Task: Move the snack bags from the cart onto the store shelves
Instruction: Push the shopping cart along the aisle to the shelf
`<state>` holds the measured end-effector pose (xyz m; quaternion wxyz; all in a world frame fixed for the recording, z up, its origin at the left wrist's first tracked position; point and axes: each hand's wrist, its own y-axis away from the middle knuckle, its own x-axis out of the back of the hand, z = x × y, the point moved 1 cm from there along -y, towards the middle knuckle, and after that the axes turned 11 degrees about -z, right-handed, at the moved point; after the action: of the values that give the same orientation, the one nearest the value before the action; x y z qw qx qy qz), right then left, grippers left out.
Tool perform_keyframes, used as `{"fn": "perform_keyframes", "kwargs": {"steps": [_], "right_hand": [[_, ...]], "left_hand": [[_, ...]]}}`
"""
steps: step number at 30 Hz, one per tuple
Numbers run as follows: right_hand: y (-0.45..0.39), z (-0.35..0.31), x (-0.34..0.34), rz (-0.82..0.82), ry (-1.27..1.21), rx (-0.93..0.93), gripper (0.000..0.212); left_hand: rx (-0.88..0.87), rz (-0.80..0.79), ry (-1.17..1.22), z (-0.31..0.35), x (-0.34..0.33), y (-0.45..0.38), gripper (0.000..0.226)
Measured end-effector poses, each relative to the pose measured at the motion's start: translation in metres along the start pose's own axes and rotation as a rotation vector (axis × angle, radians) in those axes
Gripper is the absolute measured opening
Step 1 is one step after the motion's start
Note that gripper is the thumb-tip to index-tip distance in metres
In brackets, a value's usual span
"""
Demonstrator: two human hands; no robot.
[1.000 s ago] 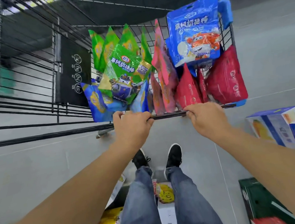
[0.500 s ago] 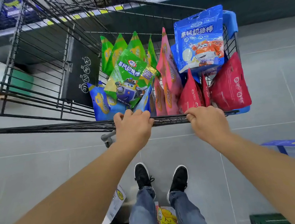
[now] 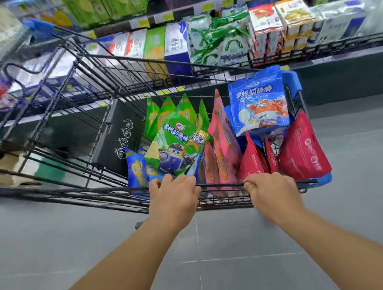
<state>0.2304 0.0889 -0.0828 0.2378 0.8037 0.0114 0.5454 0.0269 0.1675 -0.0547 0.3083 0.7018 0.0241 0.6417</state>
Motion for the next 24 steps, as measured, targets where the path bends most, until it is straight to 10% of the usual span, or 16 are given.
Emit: {"fn": "perform_keyframes", "kwargs": {"steps": [24], "right_hand": [[-0.114,-0.109,0.026,-0.193,-0.120,0.001,0.029]], "left_hand": [[0.015,0.140,-0.026,-0.113,0.041,-0.086,0.026]]}}
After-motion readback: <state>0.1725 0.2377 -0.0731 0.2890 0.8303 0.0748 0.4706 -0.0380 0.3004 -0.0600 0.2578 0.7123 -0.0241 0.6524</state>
